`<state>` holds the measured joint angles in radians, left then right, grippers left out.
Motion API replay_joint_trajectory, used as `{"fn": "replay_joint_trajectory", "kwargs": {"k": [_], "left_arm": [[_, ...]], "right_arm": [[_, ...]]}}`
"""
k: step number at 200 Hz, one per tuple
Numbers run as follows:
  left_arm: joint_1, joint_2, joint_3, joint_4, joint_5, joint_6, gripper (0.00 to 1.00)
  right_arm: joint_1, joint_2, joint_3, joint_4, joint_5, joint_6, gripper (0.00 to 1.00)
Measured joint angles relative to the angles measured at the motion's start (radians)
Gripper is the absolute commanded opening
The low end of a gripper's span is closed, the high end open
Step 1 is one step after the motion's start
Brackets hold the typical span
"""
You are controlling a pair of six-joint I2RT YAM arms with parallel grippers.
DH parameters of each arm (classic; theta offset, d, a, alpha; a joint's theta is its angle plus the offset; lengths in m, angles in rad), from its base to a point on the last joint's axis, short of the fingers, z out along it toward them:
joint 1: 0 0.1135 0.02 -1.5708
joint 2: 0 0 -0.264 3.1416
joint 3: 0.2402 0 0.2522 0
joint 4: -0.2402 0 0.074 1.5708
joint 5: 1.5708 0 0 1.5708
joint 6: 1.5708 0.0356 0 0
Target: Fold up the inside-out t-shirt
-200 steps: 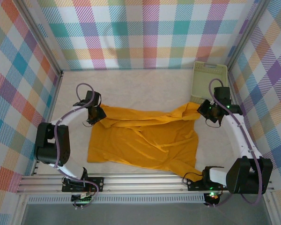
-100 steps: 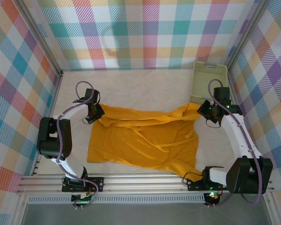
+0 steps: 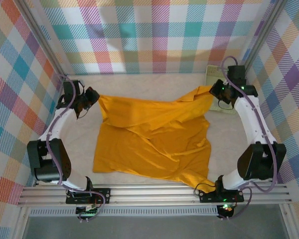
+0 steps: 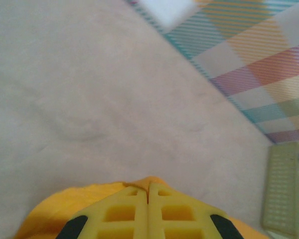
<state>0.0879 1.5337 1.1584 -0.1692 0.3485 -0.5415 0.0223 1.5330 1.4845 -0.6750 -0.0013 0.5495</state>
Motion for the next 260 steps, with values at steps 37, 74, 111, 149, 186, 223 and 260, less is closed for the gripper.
{"fn": "replay_joint_trajectory", "kwargs": {"k": [37, 74, 111, 149, 186, 223, 260], "left_arm": [[0.002, 0.154, 0.166, 0.018, 0.063, 0.017, 0.0], [0.032, 0.342, 0.311, -0.005, 0.088, 0.046, 0.0], [0.081, 0.444, 0.371, -0.085, 0.084, 0.069, 0.0], [0.098, 0.476, 0.435, -0.174, 0.062, 0.099, 0.0], [0.114, 0.475, 0.441, -0.19, 0.035, 0.099, 0.0], [0.175, 0.447, 0.415, -0.194, 0.016, 0.062, 0.0], [0.19, 0.423, 0.408, -0.188, 0.021, 0.037, 0.0]], "right_arm": [[0.014, 0.145, 0.179, 0.001, 0.002, -0.017, 0.0], [0.014, 0.29, 0.34, 0.0, 0.019, -0.039, 0.0], [0.015, 0.428, 0.498, -0.019, 0.019, -0.068, 0.0], [0.068, 0.6, 0.752, -0.08, 0.019, -0.122, 0.0], [0.146, 0.723, 0.955, -0.144, 0.031, -0.148, 0.0], [0.151, 0.731, 0.98, -0.165, 0.051, -0.149, 0.0], [0.142, 0.731, 0.98, -0.166, 0.062, -0.153, 0.0]]}}
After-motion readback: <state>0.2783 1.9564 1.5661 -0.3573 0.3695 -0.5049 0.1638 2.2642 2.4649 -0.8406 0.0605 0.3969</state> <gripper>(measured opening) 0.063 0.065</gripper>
